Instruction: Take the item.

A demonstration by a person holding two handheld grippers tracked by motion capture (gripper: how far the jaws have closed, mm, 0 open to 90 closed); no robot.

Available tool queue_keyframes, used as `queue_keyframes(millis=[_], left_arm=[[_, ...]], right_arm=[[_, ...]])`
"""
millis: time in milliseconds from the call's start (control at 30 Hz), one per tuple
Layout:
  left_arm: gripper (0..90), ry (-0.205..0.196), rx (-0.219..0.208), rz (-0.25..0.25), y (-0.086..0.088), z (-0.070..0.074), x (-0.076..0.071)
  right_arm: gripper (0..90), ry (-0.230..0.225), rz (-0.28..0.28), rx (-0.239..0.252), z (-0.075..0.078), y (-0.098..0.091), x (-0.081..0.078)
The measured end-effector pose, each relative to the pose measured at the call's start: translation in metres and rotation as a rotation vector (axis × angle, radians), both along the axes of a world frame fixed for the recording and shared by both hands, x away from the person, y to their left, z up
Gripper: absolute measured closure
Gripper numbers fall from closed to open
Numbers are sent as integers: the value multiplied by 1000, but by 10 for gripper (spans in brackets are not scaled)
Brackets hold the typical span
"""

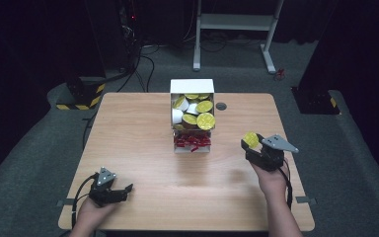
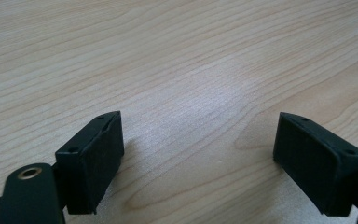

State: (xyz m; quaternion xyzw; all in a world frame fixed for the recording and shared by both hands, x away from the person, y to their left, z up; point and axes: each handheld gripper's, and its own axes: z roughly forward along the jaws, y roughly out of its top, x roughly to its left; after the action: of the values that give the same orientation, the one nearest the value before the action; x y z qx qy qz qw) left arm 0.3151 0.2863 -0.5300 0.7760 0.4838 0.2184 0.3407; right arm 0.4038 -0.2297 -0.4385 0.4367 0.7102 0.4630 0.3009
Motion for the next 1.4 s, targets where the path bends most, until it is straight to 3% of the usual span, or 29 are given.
queue_keyframes(millis=[500,1067,1400], left_arm=[[166,0,2,3,0,0,0],[168,1,1,5,0,0,-1],[168,0,1,5,0,0,-1]], right_arm=[[382,81,-54,-72,-29,-7,15],[382,151,-51,-135,-54,0,29],[381,215,-64,-160,-69,2,37]])
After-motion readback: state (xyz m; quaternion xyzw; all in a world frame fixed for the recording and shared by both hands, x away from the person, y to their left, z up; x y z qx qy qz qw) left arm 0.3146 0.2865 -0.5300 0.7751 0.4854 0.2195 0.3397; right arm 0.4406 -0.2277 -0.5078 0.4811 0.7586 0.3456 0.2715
